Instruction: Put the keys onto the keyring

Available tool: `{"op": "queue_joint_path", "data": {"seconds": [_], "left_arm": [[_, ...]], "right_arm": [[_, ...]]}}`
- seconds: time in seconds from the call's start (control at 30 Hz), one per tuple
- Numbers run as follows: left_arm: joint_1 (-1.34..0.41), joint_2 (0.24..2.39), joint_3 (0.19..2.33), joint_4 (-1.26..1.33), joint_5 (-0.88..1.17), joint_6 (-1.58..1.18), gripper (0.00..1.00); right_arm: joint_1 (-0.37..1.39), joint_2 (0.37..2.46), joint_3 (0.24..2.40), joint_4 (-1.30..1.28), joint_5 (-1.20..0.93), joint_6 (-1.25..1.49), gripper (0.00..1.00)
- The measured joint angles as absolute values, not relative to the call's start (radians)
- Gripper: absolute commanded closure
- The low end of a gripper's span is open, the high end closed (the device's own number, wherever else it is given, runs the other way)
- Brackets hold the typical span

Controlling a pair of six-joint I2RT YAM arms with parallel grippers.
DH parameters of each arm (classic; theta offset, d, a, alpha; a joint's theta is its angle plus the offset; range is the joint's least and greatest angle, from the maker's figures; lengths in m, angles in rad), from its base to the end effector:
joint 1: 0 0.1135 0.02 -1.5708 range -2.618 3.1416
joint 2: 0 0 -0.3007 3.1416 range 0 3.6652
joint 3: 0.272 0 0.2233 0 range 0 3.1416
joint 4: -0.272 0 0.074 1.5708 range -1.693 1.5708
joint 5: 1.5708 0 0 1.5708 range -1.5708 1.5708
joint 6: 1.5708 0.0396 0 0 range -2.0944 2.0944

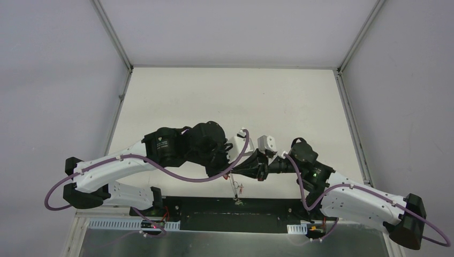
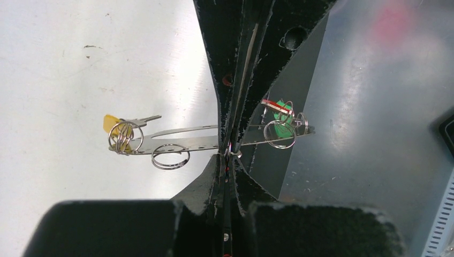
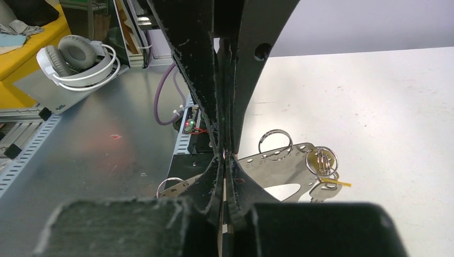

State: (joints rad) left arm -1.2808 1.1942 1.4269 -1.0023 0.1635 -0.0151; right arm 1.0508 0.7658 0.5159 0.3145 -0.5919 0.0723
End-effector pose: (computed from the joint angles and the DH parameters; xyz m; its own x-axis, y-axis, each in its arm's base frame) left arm 0.0470 -0.1802 0.4224 -0.2137 0.6641 -0.7164 0.9758 0.1801 -0.1241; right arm 0.0470 0.1265 0.3338 -0.0400 0.0508 -0.9979 -0.9966 -0.0747 0.0362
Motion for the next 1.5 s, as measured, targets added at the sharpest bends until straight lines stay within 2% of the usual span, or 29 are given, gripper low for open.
{"op": "queue_joint_path", "data": {"seconds": [0.07, 0.1, 0.2, 0.27, 0.33, 0.43, 0.83, 1.07, 1.23, 1.33, 1.4, 1.5], "left_arm": [[-1.281, 1.194, 1.427, -1.002, 0.165, -0.015, 1.0], [-1.281, 1.195, 1.427, -1.002, 0.167, -0.015, 0.97], [-1.281, 1.194, 1.427, -1.002, 0.167, -0.014, 0.65], [-1.281, 1.192, 1.425, -0.99, 0.167, -0.014, 0.55], [-1.281, 1.177, 1.413, -0.963, 0.167, -0.017, 0.5], [-1.281, 1.123, 1.363, -0.907, 0.166, -0.017, 0.48], [-1.281, 0.736, 0.913, -0.442, 0.167, -0.01, 0.57], [-1.281, 0.699, 0.737, -0.224, 0.194, -0.011, 0.7], [-1.281, 0.717, 0.734, -0.168, 0.197, -0.01, 0.71], [-1.281, 0.719, 0.734, -0.147, 0.197, -0.01, 0.91], [-1.281, 0.719, 0.734, -0.138, 0.198, -0.012, 1.0], [-1.281, 0.717, 0.732, -0.134, 0.204, -0.014, 1.0]], "right_arm": [[1.051, 0.766, 0.518, 0.309, -0.595, 0.07, 1.0], [1.051, 0.766, 0.518, 0.309, -0.596, 0.069, 1.0], [1.051, 0.766, 0.518, 0.309, -0.601, 0.068, 1.0], [1.051, 0.766, 0.518, 0.301, -0.603, 0.068, 1.0], [1.051, 0.765, 0.518, 0.287, -0.604, 0.066, 1.0], [1.051, 0.759, 0.518, 0.278, -0.604, 0.063, 1.0], [1.051, 0.712, 0.516, 0.289, -0.606, 0.065, 1.0], [1.051, 0.71, 0.511, 0.303, -0.606, 0.073, 1.0], [1.051, 0.708, 0.51, 0.307, -0.606, 0.074, 1.0], [1.051, 0.707, 0.51, 0.313, -0.606, 0.074, 1.0], [1.05, 0.706, 0.51, 0.316, -0.604, 0.076, 1.0], [1.049, 0.7, 0.51, 0.317, -0.599, 0.076, 1.0]]}}
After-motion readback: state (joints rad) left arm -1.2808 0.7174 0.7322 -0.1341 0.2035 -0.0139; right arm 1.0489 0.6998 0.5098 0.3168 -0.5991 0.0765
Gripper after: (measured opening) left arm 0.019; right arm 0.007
